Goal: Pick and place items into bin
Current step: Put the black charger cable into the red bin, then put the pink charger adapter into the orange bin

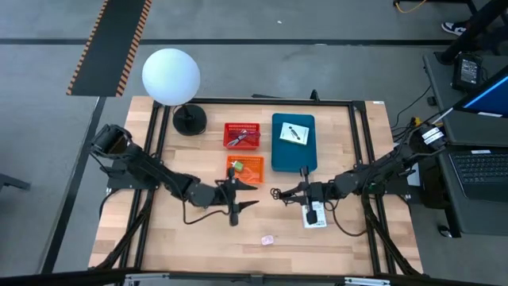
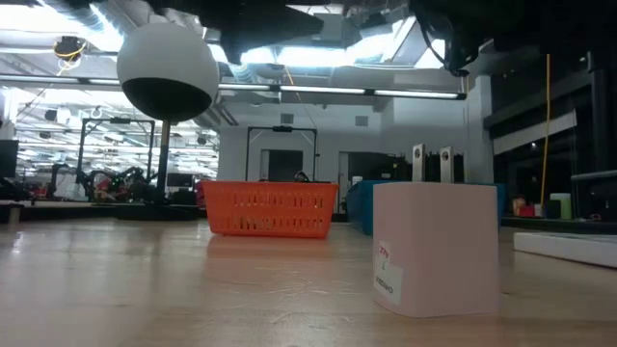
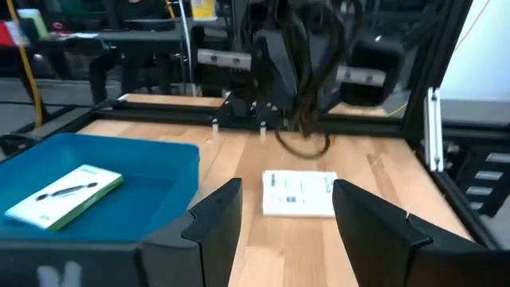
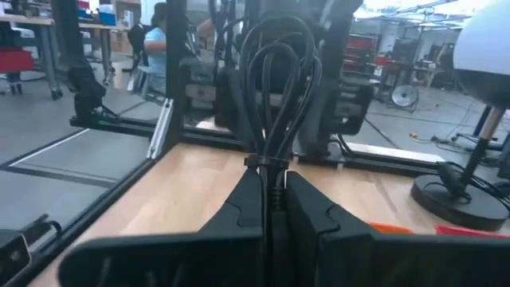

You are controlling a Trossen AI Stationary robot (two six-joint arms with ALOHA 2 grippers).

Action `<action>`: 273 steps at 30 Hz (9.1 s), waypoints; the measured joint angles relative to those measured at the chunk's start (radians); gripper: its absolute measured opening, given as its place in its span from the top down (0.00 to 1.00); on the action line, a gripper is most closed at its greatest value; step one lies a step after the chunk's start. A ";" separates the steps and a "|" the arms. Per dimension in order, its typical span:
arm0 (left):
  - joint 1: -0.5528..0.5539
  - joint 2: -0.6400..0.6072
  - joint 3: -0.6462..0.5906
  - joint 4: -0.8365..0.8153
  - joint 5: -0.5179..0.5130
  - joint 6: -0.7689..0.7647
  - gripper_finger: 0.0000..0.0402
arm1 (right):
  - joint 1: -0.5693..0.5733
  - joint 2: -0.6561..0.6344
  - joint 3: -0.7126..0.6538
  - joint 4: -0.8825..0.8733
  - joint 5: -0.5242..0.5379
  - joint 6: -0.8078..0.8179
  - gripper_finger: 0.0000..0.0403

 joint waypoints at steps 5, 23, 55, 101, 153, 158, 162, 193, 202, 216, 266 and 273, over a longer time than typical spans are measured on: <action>0.060 0.000 0.000 0.055 0.133 -0.001 0.53 | 0.000 0.000 -0.002 0.003 -0.016 -0.002 0.97; 0.139 0.004 0.000 0.089 0.223 0.018 0.53 | -0.094 0.001 0.015 0.003 -0.076 0.005 0.97; 0.351 0.004 0.001 0.204 0.581 0.135 0.54 | -0.292 0.042 0.055 -0.011 -0.185 0.008 0.97; 0.430 -0.293 0.021 -0.527 0.168 0.222 0.97 | -0.300 -0.095 0.054 -0.282 0.131 0.028 0.76; 0.595 0.196 0.429 -1.079 0.002 0.341 0.84 | -0.301 -0.182 0.054 -0.471 0.126 0.110 1.00; 0.592 0.196 0.429 -1.079 0.000 0.340 0.75 | -0.300 -0.182 0.054 -0.470 0.126 0.111 1.00; 0.591 0.196 0.429 -1.071 0.000 0.333 0.70 | -0.299 -0.182 0.054 -0.469 0.126 0.111 1.00; 0.115 0.110 0.564 -1.160 0.089 0.168 0.84 | -0.011 -0.181 0.053 -0.545 0.180 0.216 1.00; -0.061 0.127 0.564 -1.081 0.087 0.017 0.92 | 0.145 -0.178 0.053 -0.548 0.368 0.238 1.00; -0.135 0.207 0.564 -1.006 0.211 -0.183 0.99 | 0.185 -0.173 0.054 -0.580 0.416 0.370 1.00; -0.257 0.114 0.171 -0.498 0.187 -0.112 1.00 | 0.293 0.327 0.514 -0.948 0.083 0.602 0.95; -0.255 0.028 0.028 -0.383 0.145 -0.142 1.00 | 0.292 0.377 0.514 -0.886 0.108 0.601 0.71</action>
